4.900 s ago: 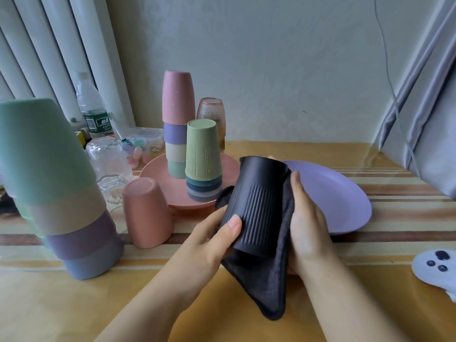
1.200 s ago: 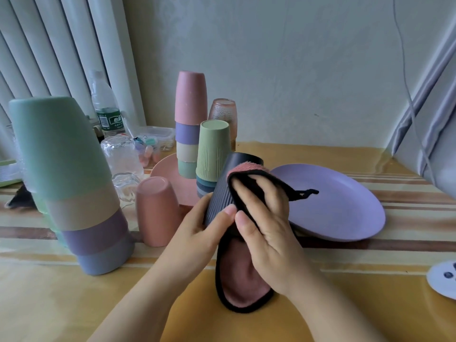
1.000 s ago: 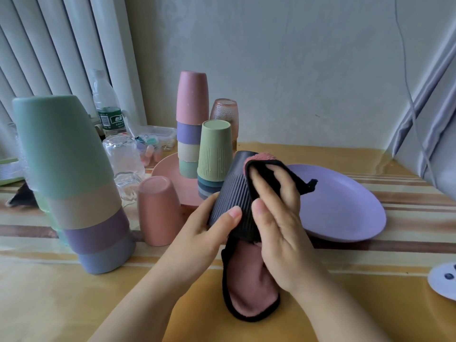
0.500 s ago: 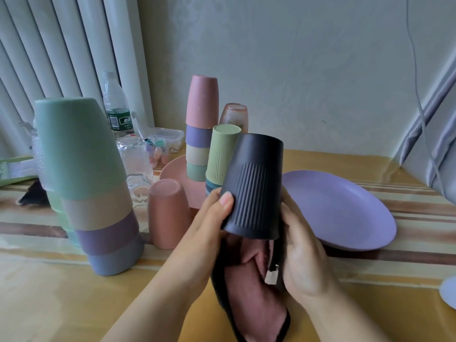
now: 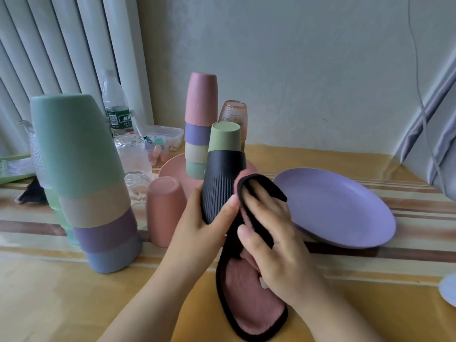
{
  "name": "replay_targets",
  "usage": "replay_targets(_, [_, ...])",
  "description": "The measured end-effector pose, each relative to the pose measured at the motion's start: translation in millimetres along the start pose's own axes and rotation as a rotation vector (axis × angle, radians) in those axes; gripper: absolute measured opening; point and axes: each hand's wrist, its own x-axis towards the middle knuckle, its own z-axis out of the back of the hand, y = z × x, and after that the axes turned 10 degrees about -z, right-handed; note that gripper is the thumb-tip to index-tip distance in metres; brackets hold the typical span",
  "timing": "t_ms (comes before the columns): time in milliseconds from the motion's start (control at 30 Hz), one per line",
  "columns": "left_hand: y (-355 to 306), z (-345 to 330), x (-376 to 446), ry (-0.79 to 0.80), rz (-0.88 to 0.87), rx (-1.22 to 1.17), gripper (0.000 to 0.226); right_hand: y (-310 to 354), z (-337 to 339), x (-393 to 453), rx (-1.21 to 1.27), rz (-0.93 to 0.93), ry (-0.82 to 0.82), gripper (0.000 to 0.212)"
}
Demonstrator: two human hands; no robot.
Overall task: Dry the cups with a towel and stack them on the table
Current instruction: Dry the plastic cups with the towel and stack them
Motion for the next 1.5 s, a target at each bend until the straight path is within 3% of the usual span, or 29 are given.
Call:
replay_targets(267, [-7,-7,-4,0.196,0.018,0.014,0.043,-2,0,5,-0.075,0.002,-0.065,0.042])
replay_targets(400, [-8,-7,-8,0.24,0.075,-0.151,0.032,-3,16,12,0.434,-0.232,-0.003,0.041])
replay_targets(467, [-8,-7,-9,0.243,0.091,-0.237,0.032,-6,18,10,0.567,-0.272,0.017,0.042])
replay_targets(633, [-2,1,-3,0.152,0.083,-0.306,0.047,-8,3,3,0.566,-0.332,0.061,0.055])
replay_targets(900, [-3,-2,1,-0.082,-0.035,-0.087,0.044,-9,8,6,0.595,-0.337,-0.018,0.036])
replay_targets(1033, [-5,-6,0,-0.022,-0.114,0.169,0.048,-5,4,4,0.471,-0.262,0.016,0.043])
replay_targets(1100, [-6,-8,-1,0.048,-0.152,0.143,0.04,-4,-1,2,0.405,-0.233,0.029,0.042])
replay_targets(1233, [-3,-5,-3,0.084,-0.058,0.137,0.044,-4,-3,2,0.376,-0.196,0.035,0.045])
replay_targets(1400, [-11,-1,-6,0.283,0.026,-0.152,0.037,-3,14,8,0.735,-0.375,0.061,0.045])
replay_targets(1500, [-8,2,-4,0.245,0.05,-0.272,0.043,0,13,6,0.787,-0.501,0.11,0.043])
